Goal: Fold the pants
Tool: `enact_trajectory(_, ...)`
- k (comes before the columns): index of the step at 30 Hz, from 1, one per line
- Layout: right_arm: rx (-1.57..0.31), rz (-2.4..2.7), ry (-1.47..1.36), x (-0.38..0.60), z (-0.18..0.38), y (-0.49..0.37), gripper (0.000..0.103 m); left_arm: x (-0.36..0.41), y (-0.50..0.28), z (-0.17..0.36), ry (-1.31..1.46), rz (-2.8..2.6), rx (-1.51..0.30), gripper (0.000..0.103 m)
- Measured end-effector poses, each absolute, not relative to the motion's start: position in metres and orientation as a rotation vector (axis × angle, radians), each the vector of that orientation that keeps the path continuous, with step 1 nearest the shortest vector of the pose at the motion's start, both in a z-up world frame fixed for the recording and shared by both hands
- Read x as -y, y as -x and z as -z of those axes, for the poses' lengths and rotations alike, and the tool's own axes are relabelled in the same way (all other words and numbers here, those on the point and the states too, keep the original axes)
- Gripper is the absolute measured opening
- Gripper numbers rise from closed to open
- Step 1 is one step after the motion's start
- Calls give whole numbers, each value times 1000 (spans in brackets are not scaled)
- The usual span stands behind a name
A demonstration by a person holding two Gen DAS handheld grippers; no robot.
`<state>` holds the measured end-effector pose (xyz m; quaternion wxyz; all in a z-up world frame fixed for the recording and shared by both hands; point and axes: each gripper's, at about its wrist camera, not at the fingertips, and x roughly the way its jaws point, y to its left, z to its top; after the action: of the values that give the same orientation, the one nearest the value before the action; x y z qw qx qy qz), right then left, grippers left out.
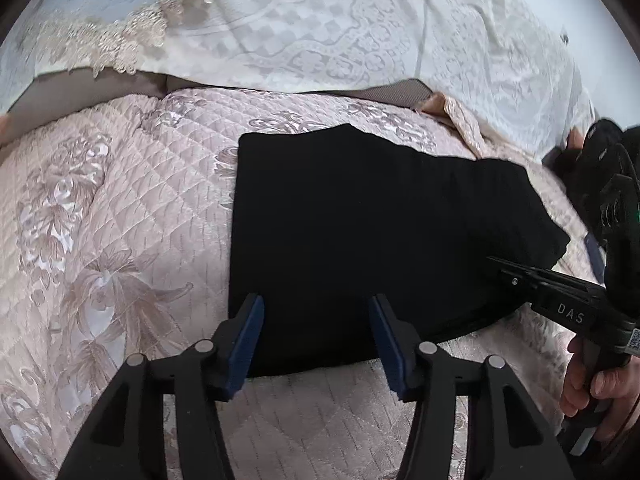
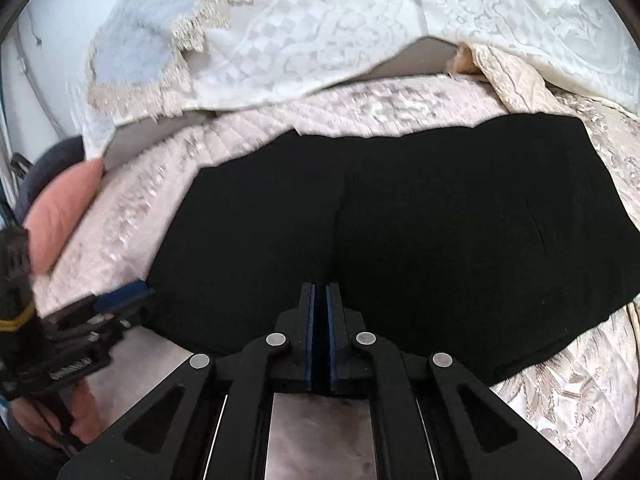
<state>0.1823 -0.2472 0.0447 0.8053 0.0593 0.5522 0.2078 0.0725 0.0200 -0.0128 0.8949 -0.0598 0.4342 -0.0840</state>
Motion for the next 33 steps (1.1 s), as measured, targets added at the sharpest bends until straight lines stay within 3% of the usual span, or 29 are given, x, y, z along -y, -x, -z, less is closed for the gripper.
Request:
enact_trajectory(5, -1143, -407, -158, 267, -53, -177, 5, -12, -77, 4, 137, 207, -910, 57)
enact_trajectory(7, -1115, -384, -170, 278, -59, -174, 21, -5, -81, 0, 132, 219, -892, 57)
enact_trajectory(8, -1105, -373, -178, 284, -61, -173, 23, -2, -83, -1, 127, 213, -883, 57)
enact_trajectory(17, -1109, -343, -284, 316, -59, -175, 24, 26, -97, 10, 102, 281, -912, 57)
enact_trajectory(25, -1063, -256, -381, 344, -64, -176, 43, 28, -133, 5, 97, 266, -921, 57)
enact_trajectory(29, -1099, -177, -389, 366, -56, -173, 44, 56, -138, 19, -27, 270, -935, 61)
enact_trajectory(33, -1081, -123, -453, 389, -60, -166, 45, 67, -135, 7, 49, 357, -946, 61)
